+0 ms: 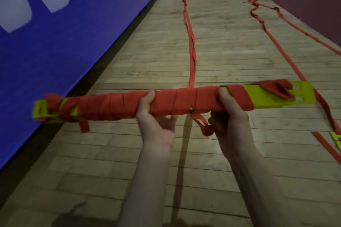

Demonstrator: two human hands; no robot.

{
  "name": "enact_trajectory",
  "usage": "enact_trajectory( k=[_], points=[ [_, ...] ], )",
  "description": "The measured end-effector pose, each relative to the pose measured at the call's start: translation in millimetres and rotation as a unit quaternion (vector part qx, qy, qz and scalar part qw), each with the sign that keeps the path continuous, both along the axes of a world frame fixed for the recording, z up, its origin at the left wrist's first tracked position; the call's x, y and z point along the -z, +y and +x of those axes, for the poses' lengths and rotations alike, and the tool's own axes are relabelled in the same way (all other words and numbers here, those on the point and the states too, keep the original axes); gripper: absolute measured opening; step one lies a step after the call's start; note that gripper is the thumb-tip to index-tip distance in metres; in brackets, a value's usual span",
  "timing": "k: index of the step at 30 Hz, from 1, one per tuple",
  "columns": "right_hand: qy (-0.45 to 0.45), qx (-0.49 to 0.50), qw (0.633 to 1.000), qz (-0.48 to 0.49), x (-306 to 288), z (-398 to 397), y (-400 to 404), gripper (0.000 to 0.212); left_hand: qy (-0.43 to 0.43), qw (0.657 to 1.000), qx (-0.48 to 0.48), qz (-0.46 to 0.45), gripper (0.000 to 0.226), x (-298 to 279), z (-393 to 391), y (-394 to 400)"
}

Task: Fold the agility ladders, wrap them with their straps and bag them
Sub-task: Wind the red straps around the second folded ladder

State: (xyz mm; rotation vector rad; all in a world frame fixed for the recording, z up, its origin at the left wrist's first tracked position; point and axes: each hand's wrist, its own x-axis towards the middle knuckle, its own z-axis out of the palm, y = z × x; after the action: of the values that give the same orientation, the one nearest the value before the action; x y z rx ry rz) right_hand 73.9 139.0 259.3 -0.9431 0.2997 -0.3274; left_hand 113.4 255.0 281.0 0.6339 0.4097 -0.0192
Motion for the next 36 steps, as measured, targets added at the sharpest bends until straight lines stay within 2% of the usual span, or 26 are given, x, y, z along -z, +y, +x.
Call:
enact_trajectory(
  k=[3,5,7,9,12,15,18,22,24,26,28,30,34,35,36],
  points=[
    [-0.033,0.000,0.998,-0.057,9,-4,-7,0.030,0.174,0.985,-0.011,-0.013,0.056,-9,1,-18],
    [-0.051,-0.021,0.989,-0.137,12,-6,-13,0.027,0.201,0.978,0.002,-0.049,0.032,-7,6,-19],
    [-0.036,-0.028,0.974,-0.220,9,-7,-14,0.037,0.174,0.980,0.006,-0.099,0.007,0,10,-15],
    [0.033,-0.012,0.961,-0.274,5,-7,-10,0.058,0.138,0.979,-0.011,-0.149,0.004,7,13,-12],
    [0.120,-0.012,0.963,-0.241,2,-10,-2,0.061,0.063,0.979,-0.033,-0.189,0.029,16,17,-7],
    [0.110,-0.042,0.978,-0.171,-5,-15,-2,0.049,-0.027,0.981,-0.057,-0.184,0.045,26,19,1],
    [0.100,-0.080,0.982,-0.141,-9,-16,5,0.048,-0.124,0.980,-0.032,-0.154,0.074,33,14,12],
    [0.174,-0.003,0.980,-0.097,1,-6,15,0.043,-0.193,0.974,0.040,-0.110,0.103,42,13,16],
    [0.208,0.011,0.976,-0.060,5,0,15,0.043,-0.205,0.971,0.076,-0.094,0.110,46,12,17],
    [0.218,-0.002,0.976,-0.030,8,5,12,0.046,-0.229,0.965,0.101,-0.076,0.105,44,10,18],
    [0.204,-0.006,0.979,-0.006,14,8,9,0.041,-0.184,0.978,0.085,-0.051,0.095,38,7,13],
    [0.162,0.015,0.986,0.025,21,7,6,0.029,-0.071,0.996,0.052,-0.035,0.084,25,3,3],
    [0.038,0.025,0.999,0.022,44,-1,-4,0.029,0.100,0.994,0.040,-0.024,0.025,-1,-1,-16],
    [-0.001,0.012,1.000,0.005,48,-4,-7,0.029,0.116,0.992,0.046,-0.026,0.022,-4,-3,-16],
    [-0.035,-0.007,0.999,-0.008,52,-6,-10,0.028,0.112,0.992,0.047,-0.031,0.028,-4,-2,-14]
  ],
)
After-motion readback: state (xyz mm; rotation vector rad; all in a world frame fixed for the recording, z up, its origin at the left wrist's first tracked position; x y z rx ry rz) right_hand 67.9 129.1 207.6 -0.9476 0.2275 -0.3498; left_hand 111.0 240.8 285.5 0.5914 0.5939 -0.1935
